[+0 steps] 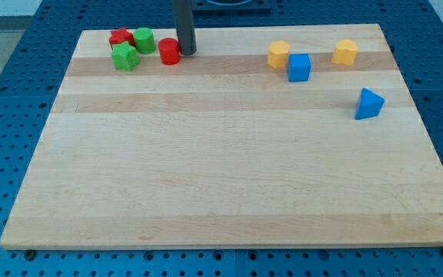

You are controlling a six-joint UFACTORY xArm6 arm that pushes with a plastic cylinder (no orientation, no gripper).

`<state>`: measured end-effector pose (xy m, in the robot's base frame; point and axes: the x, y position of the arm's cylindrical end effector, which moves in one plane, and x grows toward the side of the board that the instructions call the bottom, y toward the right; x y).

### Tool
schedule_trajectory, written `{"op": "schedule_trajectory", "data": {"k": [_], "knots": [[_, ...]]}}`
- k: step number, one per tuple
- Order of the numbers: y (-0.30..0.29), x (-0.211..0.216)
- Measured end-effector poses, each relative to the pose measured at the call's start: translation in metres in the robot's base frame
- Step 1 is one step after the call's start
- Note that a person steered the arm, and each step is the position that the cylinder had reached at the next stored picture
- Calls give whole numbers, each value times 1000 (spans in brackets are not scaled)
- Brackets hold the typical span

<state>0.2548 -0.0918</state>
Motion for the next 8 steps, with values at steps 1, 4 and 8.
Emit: {"op": "schedule_trajectory", "data": {"k": [1,4,8], "knots": [[-19,0],[10,0],[123,-3]]}}
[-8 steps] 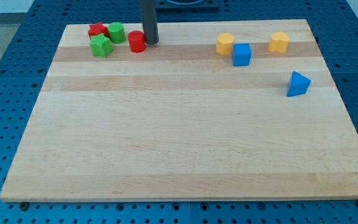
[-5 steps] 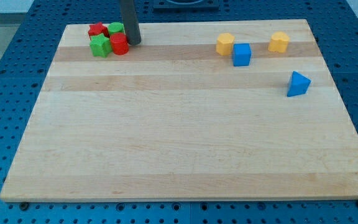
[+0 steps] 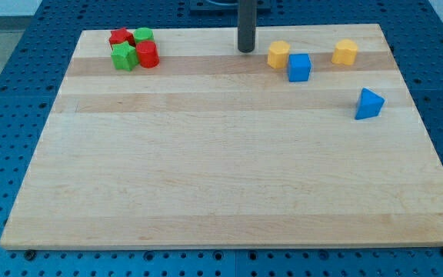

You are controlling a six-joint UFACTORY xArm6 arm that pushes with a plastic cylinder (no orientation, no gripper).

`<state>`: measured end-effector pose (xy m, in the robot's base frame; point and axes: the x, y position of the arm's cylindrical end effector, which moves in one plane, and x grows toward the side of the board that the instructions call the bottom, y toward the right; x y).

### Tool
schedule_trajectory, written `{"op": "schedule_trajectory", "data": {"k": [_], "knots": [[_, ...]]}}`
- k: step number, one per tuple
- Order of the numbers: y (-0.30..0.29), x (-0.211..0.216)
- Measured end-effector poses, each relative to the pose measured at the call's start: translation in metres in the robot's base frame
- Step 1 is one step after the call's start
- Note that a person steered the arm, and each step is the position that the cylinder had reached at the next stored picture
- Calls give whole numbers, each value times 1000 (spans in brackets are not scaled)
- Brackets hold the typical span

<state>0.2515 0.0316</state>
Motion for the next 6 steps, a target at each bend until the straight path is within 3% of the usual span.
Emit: {"op": "schedule_trajectory", "data": {"k": [4,6], "knots": [[24,-21],[43,-4]]}}
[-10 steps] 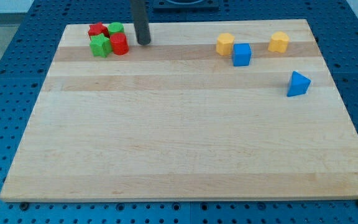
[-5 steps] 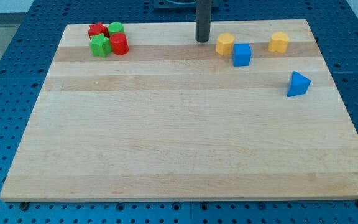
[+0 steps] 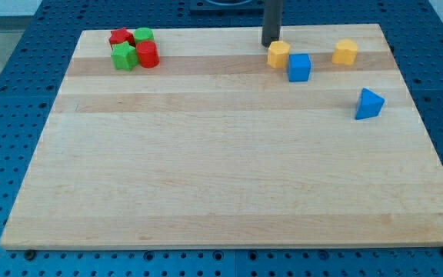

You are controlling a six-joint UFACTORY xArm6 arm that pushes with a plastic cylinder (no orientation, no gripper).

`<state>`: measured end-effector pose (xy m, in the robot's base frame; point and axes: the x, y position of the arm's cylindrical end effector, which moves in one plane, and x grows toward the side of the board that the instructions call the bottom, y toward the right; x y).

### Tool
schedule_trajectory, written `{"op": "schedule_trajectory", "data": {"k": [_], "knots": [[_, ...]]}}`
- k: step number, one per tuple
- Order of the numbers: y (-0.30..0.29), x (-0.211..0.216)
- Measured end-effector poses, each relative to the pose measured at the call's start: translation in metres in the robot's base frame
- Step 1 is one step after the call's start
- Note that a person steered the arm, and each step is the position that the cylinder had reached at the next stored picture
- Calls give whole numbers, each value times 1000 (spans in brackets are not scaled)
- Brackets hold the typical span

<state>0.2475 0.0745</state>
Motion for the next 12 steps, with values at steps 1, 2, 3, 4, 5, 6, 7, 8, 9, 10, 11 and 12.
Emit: {"op": "schedule_trajectory", "data": {"k": [1,2,3,4,5,6,7,8,9,10,11,12], "knots": [[0,17],[0,34],[3,53],[4,74],[13,92],[25,106],[18,110],[13,128],[12,141],[19,152],[37,167],[54,174]]}}
